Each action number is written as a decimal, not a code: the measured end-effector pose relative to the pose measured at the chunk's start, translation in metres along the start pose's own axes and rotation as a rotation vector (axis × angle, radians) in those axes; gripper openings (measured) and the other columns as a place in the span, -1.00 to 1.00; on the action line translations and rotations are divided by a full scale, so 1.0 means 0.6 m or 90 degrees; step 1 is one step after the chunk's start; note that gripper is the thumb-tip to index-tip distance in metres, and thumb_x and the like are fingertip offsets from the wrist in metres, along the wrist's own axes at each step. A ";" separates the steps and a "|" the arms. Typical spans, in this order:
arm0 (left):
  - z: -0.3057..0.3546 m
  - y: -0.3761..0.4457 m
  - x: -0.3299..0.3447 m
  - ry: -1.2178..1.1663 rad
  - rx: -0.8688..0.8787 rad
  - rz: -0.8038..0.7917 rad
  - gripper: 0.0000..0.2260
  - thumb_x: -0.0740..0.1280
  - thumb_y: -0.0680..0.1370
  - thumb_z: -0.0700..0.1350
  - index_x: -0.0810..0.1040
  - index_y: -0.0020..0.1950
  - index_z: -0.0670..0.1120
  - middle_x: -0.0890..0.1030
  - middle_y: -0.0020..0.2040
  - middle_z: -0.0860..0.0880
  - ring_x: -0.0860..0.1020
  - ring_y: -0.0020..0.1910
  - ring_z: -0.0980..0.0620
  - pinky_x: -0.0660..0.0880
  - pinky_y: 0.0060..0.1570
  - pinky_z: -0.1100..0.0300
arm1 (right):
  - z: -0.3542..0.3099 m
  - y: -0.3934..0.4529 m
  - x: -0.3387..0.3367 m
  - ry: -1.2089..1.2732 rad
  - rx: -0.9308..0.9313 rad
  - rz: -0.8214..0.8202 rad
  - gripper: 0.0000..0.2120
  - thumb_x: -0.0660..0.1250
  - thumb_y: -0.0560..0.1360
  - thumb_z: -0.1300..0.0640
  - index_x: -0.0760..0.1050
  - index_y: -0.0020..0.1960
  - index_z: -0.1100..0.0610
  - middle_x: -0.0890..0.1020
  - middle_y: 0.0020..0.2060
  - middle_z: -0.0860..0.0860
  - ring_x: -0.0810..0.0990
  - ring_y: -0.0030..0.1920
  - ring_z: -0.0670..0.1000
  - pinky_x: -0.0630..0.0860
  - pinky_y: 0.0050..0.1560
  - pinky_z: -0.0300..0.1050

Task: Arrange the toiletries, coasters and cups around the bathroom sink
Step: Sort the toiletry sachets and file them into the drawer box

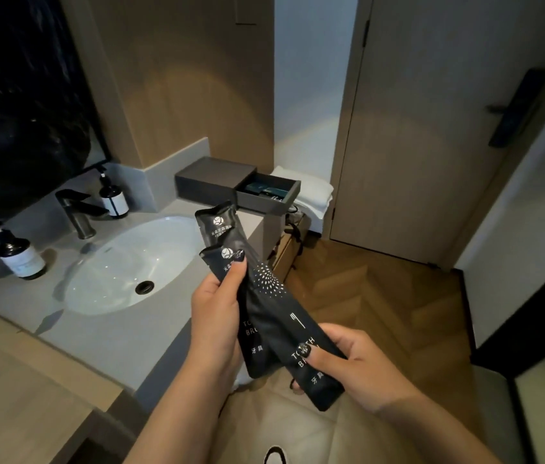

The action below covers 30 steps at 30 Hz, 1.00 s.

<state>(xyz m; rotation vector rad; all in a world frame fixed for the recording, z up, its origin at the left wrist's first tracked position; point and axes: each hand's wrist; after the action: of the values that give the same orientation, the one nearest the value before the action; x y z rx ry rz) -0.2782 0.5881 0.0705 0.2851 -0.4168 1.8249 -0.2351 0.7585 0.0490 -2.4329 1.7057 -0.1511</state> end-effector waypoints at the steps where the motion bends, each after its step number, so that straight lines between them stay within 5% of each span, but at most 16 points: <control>1: -0.007 0.014 0.010 0.004 -0.003 0.001 -0.85 0.35 0.55 -0.07 0.61 -0.08 -0.13 0.69 -0.17 -0.15 0.66 -0.18 -0.09 0.57 -0.13 0.05 | 0.004 0.013 -0.013 -0.023 -0.005 0.031 -0.85 0.27 0.53 0.34 0.55 0.07 0.26 0.66 -0.08 0.31 0.65 -0.16 0.09 0.57 -0.02 0.07; 6: -0.040 0.109 0.068 0.023 -0.019 -0.001 -0.85 0.35 0.54 -0.09 0.63 -0.04 -0.17 0.70 -0.13 -0.19 0.65 -0.15 -0.15 0.59 -0.06 0.00 | 0.014 0.097 -0.083 -0.037 -0.013 0.113 -0.84 0.32 0.50 0.37 0.57 0.02 0.19 0.69 -0.11 0.22 0.65 -0.13 0.11 0.57 -0.03 0.01; 13: -0.060 0.263 0.162 0.027 0.017 0.023 -0.87 0.39 0.52 -0.10 0.60 -0.18 -0.13 0.68 -0.23 -0.12 0.65 -0.26 -0.01 0.58 -0.30 0.18 | -0.006 0.232 -0.198 -0.116 -0.028 0.122 -0.84 0.33 0.50 0.32 0.57 0.03 0.15 0.70 -0.12 0.11 0.68 -0.10 0.08 0.58 -0.04 -0.05; 30: -0.142 0.452 0.388 -0.029 -0.028 0.064 -0.89 0.36 0.53 -0.12 0.66 -0.13 -0.11 0.70 -0.19 -0.10 0.66 -0.16 -0.05 0.57 -0.12 0.10 | -0.013 0.369 -0.456 -0.152 -0.022 0.125 -0.82 0.32 0.49 0.36 0.57 0.03 0.16 0.69 -0.13 0.06 0.66 -0.11 -0.06 0.55 -0.12 -0.26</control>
<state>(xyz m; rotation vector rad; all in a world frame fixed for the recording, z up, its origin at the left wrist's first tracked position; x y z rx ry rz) -0.6032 0.7584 0.0492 0.2804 -0.5106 1.9068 -0.5346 0.9413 0.0171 -2.1840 1.8339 0.1868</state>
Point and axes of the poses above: each hand's wrist, its own y-axis towards the middle knuckle, its own x-axis out of the palm, z = x × y
